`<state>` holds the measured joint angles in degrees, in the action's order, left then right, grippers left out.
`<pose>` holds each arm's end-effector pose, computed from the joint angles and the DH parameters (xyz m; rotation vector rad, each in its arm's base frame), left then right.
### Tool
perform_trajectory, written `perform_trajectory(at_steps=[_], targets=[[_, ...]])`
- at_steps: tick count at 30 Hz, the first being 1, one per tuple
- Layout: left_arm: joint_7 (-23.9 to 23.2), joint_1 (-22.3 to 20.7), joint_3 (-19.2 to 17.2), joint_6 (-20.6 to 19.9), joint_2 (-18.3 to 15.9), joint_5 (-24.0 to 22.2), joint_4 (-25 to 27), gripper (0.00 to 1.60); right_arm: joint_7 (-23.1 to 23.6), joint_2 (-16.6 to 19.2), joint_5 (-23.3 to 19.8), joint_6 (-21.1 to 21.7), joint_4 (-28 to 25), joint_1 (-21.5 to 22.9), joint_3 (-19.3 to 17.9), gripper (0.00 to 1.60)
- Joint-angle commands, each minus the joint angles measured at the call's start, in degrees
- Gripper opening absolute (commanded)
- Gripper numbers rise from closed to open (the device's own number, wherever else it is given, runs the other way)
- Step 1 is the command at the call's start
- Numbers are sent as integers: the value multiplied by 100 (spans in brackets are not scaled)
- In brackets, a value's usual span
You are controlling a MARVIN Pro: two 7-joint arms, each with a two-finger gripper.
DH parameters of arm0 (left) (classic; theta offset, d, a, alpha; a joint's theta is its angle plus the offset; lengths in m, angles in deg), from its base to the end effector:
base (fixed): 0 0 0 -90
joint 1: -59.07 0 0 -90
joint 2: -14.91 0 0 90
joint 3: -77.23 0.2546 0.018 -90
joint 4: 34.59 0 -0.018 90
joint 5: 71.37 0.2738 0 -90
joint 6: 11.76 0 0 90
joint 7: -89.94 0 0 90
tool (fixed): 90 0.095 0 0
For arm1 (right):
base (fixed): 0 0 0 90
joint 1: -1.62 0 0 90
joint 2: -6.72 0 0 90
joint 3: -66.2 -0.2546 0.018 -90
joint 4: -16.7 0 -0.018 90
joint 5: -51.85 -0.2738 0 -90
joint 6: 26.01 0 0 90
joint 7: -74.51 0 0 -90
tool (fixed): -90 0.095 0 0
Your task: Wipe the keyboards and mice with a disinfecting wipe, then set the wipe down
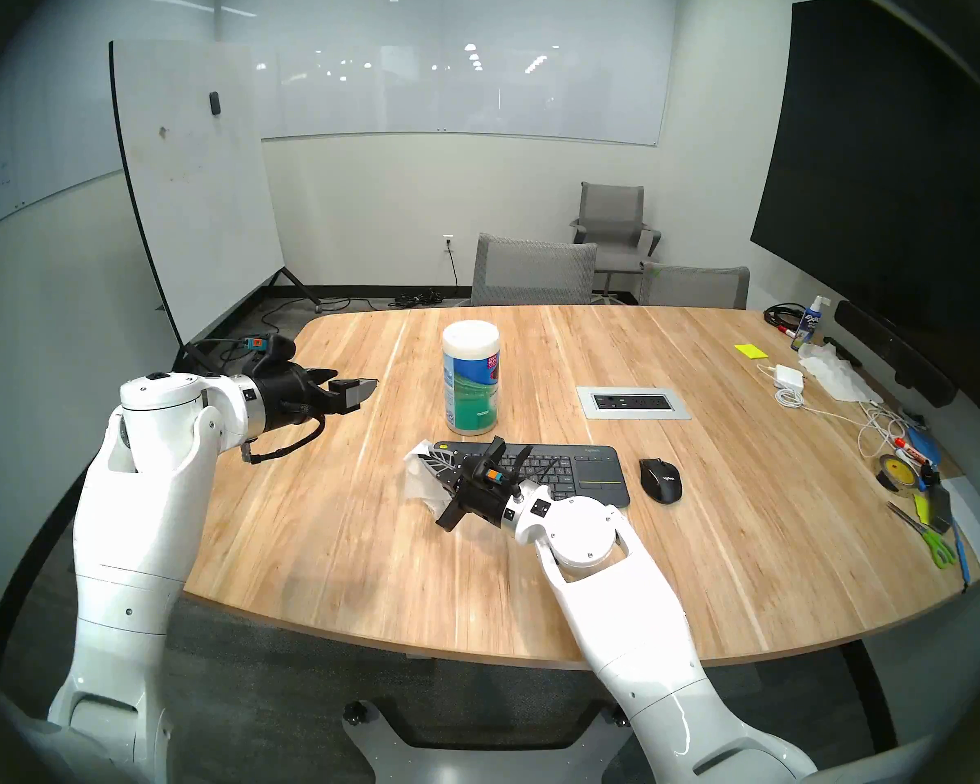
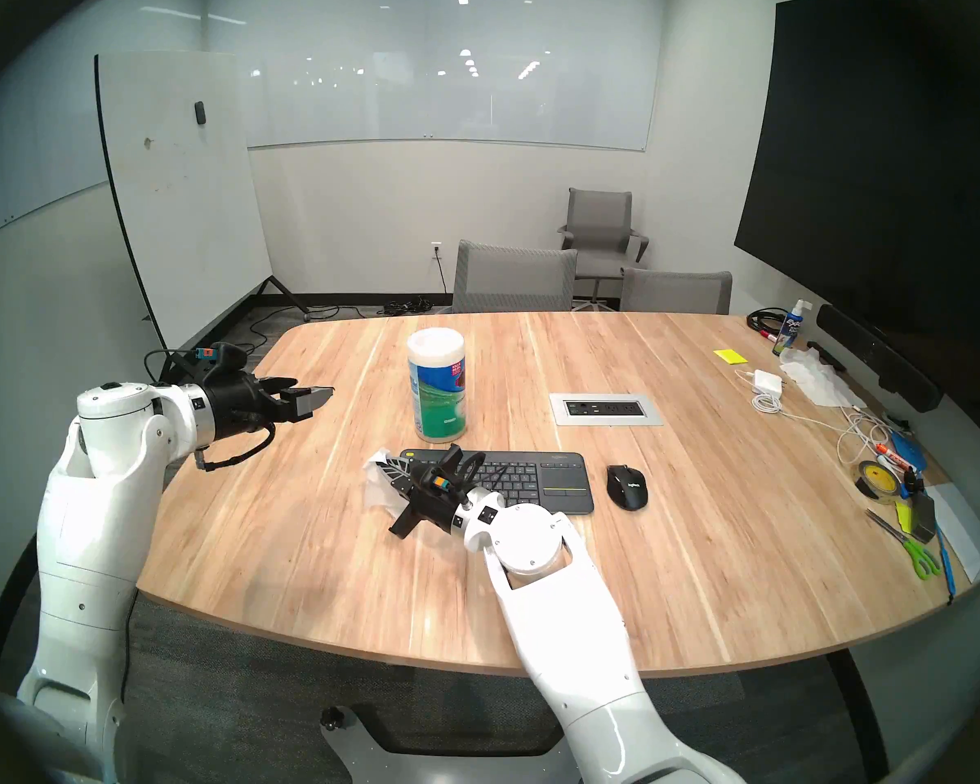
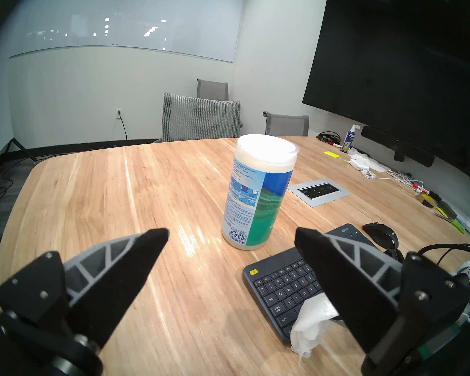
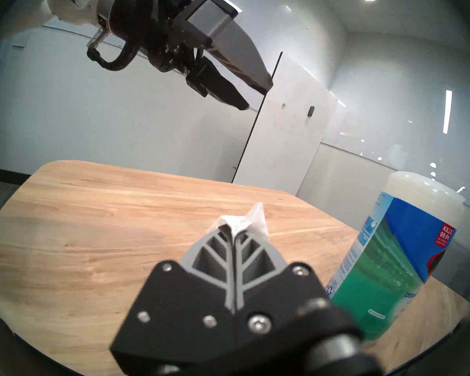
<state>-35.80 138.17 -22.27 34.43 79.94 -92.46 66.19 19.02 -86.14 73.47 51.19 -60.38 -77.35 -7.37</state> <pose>0.3931 0.0903 -0.1511 2.2091 -0.4292 1.5575 0.3842 0.1718 -0.2775 -1.6170 -1.2966 -1.8811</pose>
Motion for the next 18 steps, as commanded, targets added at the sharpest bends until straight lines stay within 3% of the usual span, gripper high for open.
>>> perform_trajectory(at_steps=[1,18], targets=[[15,-77,-20,26,15,-10,138,160,-429,-158,269,135,75,261,121,0],[13,-78,-19,27,13,-11,134,160,-1017,-341,796,338,650,663,145,0]])
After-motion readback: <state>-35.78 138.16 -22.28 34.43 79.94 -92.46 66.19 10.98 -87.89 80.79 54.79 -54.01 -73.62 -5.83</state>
